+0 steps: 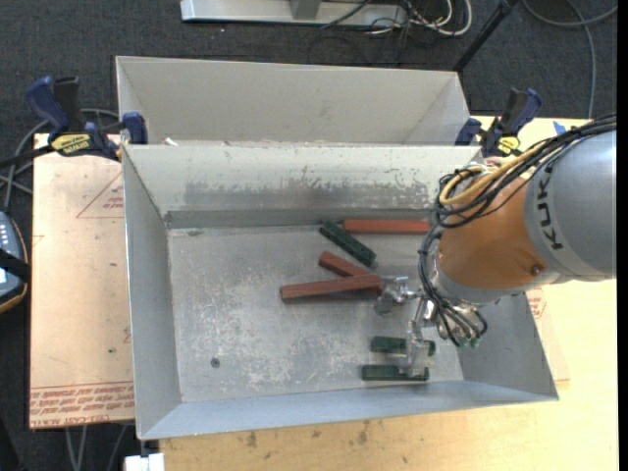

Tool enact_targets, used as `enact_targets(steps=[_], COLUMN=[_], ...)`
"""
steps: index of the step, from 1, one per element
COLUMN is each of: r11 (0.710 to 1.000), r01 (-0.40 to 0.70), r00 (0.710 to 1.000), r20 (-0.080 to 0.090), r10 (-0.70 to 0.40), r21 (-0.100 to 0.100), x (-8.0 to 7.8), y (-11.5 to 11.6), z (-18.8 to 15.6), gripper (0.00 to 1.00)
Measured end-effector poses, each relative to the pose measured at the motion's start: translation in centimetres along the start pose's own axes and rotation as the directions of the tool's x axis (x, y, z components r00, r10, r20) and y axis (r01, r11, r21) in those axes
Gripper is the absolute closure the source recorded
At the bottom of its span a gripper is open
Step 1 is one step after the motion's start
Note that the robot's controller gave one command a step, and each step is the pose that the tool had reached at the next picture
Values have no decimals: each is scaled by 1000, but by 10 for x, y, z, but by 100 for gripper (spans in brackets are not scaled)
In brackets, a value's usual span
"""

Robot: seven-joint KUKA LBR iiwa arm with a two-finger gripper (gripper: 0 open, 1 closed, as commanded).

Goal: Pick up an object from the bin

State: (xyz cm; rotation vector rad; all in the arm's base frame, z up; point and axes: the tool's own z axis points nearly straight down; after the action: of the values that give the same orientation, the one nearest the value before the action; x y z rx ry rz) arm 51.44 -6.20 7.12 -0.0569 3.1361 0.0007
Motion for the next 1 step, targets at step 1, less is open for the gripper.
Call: enact_targets(steps=[1], r11=[1000], r01=[0], r00=[1000], r20=[-1], r10=[0], r21=[0], x=[0], y=[0], z=[-1], gripper=[100])
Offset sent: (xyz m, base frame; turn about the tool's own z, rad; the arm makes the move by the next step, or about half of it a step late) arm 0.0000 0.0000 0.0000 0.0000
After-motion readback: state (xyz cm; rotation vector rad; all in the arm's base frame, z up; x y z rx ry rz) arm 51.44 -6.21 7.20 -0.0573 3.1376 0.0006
